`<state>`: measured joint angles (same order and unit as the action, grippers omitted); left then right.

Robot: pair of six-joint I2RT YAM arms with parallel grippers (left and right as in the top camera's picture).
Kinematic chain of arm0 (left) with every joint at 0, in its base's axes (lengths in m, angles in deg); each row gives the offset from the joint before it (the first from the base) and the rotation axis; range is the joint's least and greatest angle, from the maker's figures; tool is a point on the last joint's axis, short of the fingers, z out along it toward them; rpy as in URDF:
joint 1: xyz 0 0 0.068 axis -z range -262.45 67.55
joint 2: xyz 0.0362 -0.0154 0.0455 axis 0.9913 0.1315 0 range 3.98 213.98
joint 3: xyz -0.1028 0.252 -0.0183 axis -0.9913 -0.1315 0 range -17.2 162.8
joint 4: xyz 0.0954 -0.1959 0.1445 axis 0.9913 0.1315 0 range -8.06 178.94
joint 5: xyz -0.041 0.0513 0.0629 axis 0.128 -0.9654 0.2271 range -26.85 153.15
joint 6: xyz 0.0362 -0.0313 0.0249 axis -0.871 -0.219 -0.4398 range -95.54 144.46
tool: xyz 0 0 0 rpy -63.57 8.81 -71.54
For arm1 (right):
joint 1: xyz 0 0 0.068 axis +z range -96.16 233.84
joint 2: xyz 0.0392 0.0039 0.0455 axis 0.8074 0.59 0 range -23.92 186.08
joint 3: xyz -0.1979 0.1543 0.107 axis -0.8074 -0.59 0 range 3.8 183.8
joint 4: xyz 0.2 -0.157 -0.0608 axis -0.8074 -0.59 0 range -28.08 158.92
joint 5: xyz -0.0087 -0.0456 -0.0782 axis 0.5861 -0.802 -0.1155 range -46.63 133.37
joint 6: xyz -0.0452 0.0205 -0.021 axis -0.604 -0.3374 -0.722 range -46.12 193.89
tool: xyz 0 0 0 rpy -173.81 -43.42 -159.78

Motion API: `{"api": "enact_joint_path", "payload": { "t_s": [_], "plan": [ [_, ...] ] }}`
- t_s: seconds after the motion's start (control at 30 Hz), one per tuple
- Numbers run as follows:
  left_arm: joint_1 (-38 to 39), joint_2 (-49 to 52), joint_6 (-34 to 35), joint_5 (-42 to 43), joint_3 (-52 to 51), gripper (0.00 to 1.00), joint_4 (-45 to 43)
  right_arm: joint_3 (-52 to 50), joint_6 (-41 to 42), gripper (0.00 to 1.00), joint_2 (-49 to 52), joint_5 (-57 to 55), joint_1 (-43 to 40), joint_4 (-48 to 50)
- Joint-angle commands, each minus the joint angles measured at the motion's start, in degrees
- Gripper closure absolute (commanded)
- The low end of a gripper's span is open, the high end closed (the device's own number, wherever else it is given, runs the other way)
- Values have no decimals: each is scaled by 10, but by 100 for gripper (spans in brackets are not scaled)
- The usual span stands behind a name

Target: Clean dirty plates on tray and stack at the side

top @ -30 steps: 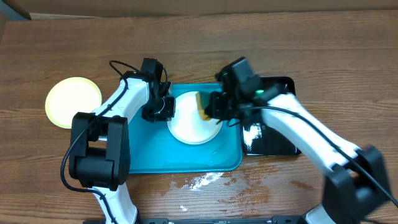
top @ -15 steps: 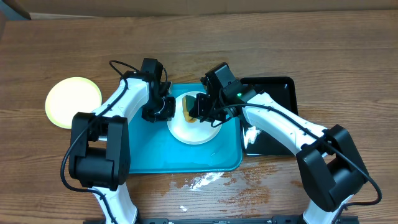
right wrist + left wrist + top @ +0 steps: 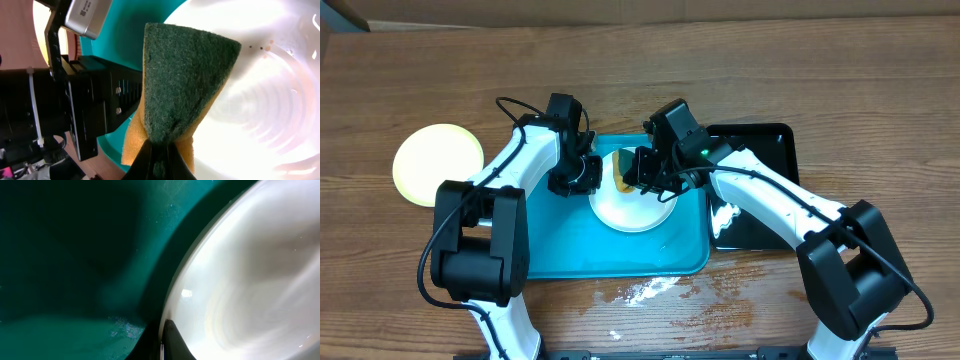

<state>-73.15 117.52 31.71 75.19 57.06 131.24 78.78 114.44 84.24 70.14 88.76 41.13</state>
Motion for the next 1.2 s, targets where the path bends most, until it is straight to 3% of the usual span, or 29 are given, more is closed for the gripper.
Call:
{"api": "enact_joint_path", "payload": {
  "t_s": [0.0,0.63,0.93,1.03,1.17],
  "plan": [
    [1,20,-15,-34,-14,96,0,0,4,96,26,0,0,11],
    [1,20,-15,-34,-14,96,3,0,0,96,42,-42,-41,-24],
    [1,20,-15,-34,-14,96,3,27,-31,96,3,161,-98,24],
    [1,20,-15,-34,-14,96,4,31,-31,96,-30,163,-117,5],
    [1,20,-15,-34,-14,96,3,31,-78,96,-78,130,-178,-106]
  ]
}}
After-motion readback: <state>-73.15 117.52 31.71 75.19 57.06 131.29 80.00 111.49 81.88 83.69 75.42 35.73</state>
